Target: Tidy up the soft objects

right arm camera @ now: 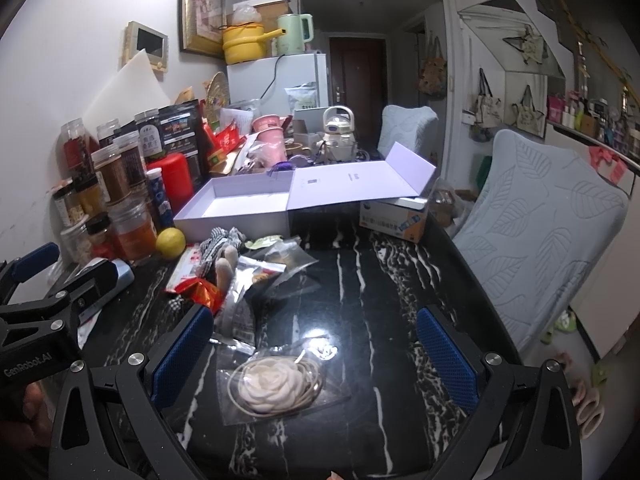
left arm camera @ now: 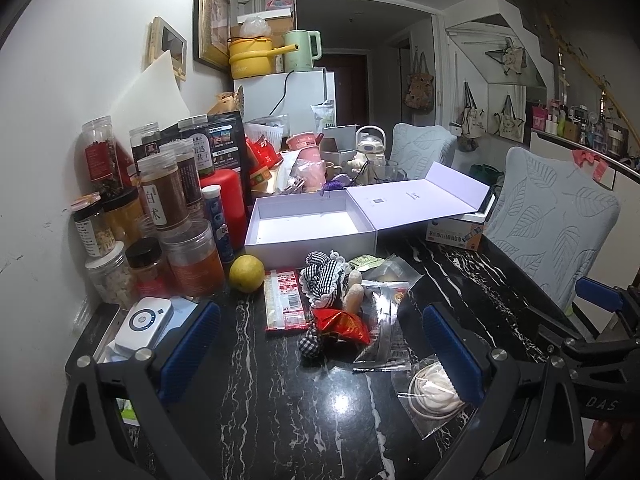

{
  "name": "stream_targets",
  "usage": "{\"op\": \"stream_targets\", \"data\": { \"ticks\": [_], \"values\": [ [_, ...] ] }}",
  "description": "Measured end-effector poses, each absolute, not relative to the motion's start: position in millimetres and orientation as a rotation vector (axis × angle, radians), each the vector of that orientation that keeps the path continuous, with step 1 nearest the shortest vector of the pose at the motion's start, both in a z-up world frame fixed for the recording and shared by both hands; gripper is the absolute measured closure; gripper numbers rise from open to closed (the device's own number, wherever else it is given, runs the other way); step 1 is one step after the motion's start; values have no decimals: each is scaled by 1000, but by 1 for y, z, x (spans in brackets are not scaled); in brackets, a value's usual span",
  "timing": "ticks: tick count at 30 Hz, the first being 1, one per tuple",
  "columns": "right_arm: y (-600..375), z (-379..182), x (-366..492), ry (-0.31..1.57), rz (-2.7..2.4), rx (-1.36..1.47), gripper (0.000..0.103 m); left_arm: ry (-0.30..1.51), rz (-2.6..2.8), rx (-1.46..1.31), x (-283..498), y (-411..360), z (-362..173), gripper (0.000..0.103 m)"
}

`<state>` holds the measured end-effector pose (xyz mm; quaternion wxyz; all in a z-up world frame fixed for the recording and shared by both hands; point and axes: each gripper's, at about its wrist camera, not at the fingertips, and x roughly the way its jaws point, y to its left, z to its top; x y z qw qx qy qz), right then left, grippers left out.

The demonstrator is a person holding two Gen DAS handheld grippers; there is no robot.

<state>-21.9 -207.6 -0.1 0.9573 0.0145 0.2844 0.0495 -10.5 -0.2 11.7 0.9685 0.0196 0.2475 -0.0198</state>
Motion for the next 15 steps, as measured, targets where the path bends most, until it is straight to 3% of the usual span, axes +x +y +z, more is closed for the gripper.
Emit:
{"op": "stream_targets", "data": {
  "ticks": [15],
  "values": [
    [-204, 5, -21, 550, 122, 41, 0, 486, -34, 43, -11, 6, 19, 0]
  ]
}}
